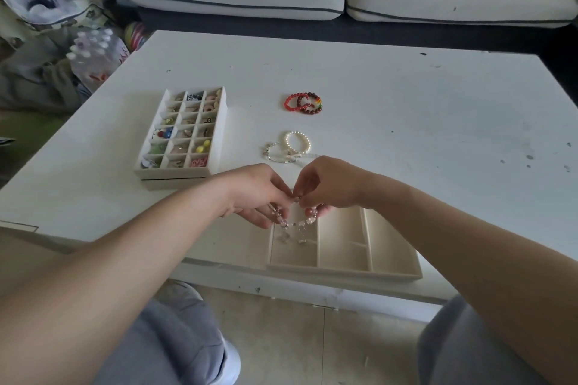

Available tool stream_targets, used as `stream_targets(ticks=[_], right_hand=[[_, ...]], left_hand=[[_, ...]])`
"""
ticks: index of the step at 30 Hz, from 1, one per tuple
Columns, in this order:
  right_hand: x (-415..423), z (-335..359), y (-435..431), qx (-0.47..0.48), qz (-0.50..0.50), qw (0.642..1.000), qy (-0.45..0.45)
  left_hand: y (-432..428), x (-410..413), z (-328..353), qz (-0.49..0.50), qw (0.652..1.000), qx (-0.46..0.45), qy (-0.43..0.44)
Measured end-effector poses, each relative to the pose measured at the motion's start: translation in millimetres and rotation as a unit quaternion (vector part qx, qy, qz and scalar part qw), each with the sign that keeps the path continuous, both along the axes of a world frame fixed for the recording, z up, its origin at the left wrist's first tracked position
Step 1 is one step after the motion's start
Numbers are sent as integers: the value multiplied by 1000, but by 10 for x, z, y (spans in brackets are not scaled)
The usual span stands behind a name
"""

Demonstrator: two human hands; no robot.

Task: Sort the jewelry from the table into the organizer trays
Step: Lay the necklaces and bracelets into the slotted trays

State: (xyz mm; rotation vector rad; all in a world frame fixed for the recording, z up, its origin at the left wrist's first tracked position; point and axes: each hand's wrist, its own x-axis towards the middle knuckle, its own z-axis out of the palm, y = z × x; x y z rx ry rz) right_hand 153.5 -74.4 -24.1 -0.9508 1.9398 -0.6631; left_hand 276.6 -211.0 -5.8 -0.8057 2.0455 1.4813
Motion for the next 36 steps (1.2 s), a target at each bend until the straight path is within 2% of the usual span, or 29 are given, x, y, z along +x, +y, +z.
stream_targets(ticks=[7,11,15,18,21,24,28,36], right_hand=[[72,9,-67,1,8,989,147],[92,-35,-95,8,-1,982,191],[136,-85,-124,7,1,975,223],[167,-98,-134,16,11,963,270],[161,-49,-122,22,23,947,319],[128,30,-59,34,50,956,288],[68,50,23,67,101,965,231],[66,51,16,80,150,962,216]], left_hand=[[24,-37,19,-1,999,-38,-4],[-4,-36,13,22,998,-60,-2],[-32,-41,9,25,992,-123,21],[-28,-34,4,-23,985,-166,39],[32,-21,2,-113,965,-233,32],[88,8,-40,-182,940,-288,18],[119,16,-85,-256,913,-317,5],[106,-29,-146,-314,884,-345,-11]])
